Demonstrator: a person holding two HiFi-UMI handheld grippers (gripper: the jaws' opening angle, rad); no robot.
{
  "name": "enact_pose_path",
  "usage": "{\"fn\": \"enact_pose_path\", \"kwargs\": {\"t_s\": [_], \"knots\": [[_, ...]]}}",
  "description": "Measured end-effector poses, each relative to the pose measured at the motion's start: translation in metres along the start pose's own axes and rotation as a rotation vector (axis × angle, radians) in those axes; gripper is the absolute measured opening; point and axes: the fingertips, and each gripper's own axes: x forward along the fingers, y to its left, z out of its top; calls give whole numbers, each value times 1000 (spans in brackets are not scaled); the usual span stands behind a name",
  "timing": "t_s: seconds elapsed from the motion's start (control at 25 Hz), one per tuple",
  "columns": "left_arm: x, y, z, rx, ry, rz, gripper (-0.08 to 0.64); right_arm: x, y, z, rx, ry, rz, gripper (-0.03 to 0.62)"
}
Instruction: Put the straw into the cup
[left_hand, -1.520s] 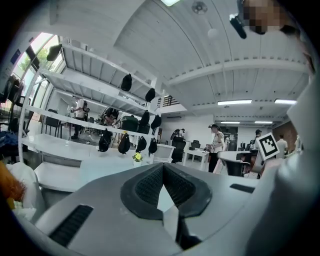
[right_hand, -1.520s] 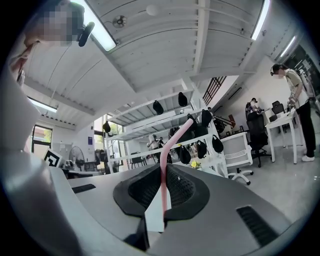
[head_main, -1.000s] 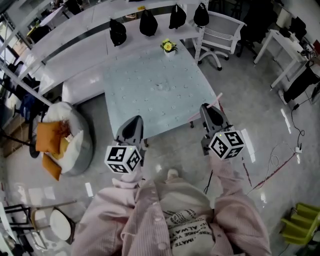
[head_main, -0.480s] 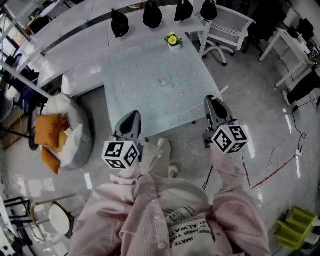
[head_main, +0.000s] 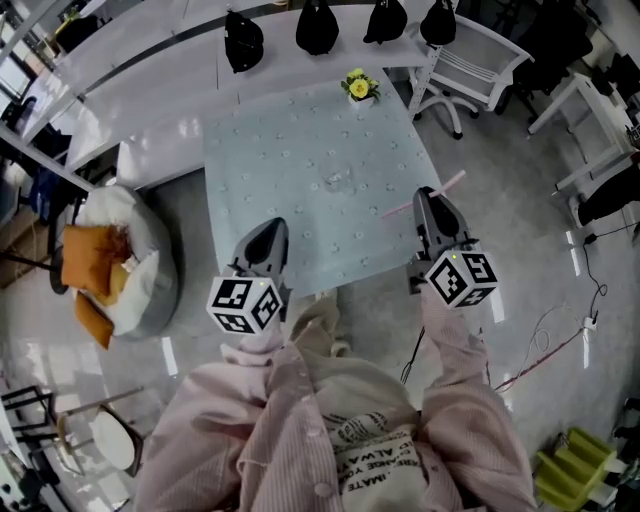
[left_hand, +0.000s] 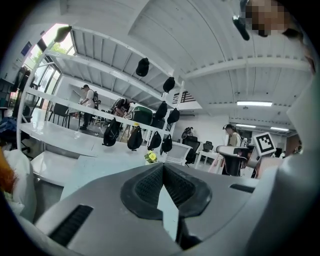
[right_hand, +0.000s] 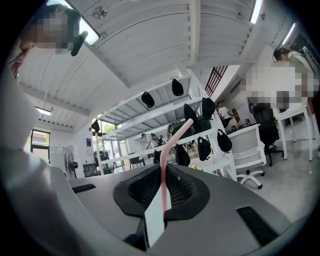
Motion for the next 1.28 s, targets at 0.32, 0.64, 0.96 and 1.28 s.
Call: {"fn": "enact_pose_path", "kwargs": {"t_s": [0.32,0.64,0.96,1.28], "knots": [[57,35,1,-43,50,-10,-2,78,-16,-4,27,17,-1,26],[96,63,-2,-97,83,-23,-2,133,-20,-9,35,43,3,26],[125,81,-15,-145,128,-26,-2,169,-24,-16,41,55,8,26],[138,87,-32,-187,167,18,-2,198,-30,-45,82,110,52,26]]}}
